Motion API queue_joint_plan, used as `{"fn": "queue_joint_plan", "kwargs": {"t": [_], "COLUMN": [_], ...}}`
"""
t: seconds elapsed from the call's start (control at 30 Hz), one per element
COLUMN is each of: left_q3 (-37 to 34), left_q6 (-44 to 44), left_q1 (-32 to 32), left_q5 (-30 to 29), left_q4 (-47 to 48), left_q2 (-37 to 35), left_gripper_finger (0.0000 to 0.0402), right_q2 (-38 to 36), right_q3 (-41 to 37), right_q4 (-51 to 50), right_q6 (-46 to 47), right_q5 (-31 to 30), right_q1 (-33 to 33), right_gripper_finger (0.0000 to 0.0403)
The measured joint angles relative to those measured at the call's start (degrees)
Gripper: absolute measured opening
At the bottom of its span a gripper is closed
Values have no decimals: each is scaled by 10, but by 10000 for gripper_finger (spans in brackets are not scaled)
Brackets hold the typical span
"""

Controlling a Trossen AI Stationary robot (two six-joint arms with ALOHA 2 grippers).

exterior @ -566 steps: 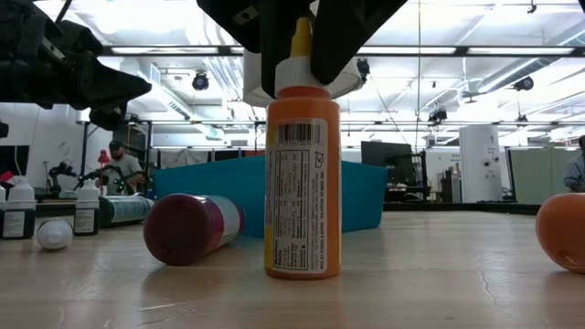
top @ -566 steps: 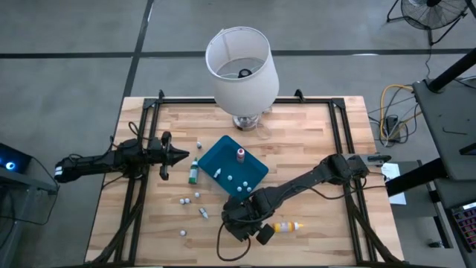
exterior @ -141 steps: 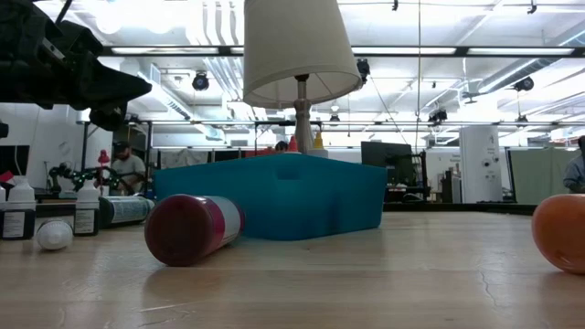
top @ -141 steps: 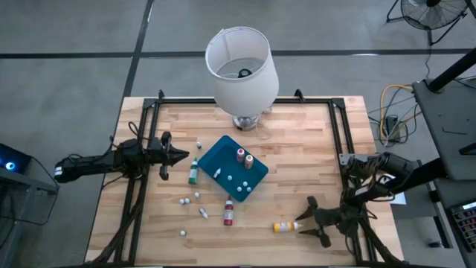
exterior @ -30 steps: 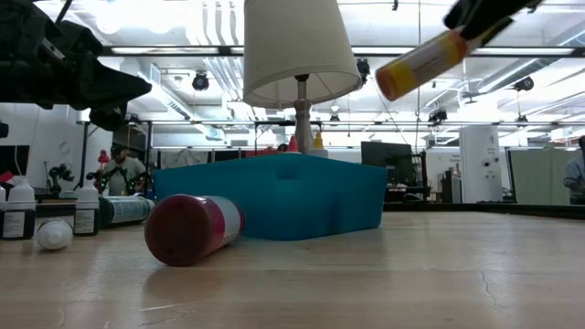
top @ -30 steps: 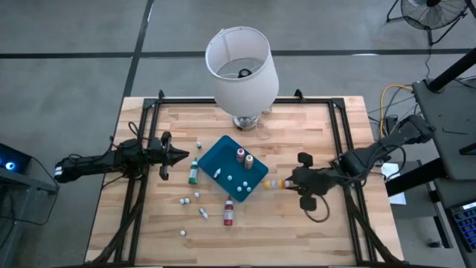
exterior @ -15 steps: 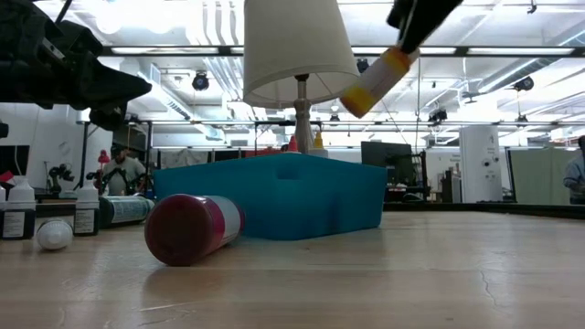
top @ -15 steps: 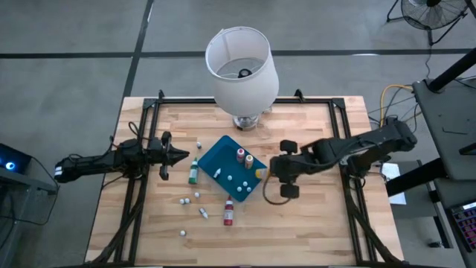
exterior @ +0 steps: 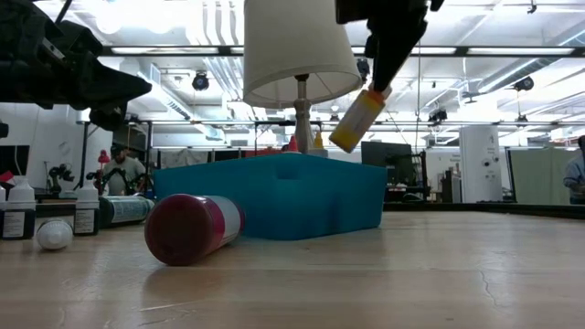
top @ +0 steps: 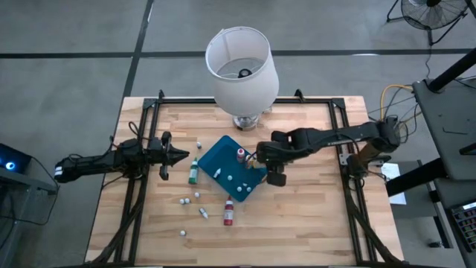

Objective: Pick & Place food coloring
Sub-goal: Put the large yellow food coloring bottle into the blue container

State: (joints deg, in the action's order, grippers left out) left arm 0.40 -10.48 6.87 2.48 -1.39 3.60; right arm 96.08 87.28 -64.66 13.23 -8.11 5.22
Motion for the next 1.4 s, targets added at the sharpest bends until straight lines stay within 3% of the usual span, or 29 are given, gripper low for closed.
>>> {"fn": "queue_joint_plan", "kwargs": {"t": [0.7,1.4], "left_q3": [0,0], "left_q6": [0,0], "left_q1": [0,0], "left_q5": [0,0], "left_q4": [0,0], "left_q2": [0,0], "left_gripper_finger": [0,0], "right_q2": [47,90], "right_q3": [15,15], "right_q4": [-40,-15], "right_q6": [-72,-337], "right_q5": [39,4], "right_q1": [-25,-21], "right_gripper_finger": [105,105]}}
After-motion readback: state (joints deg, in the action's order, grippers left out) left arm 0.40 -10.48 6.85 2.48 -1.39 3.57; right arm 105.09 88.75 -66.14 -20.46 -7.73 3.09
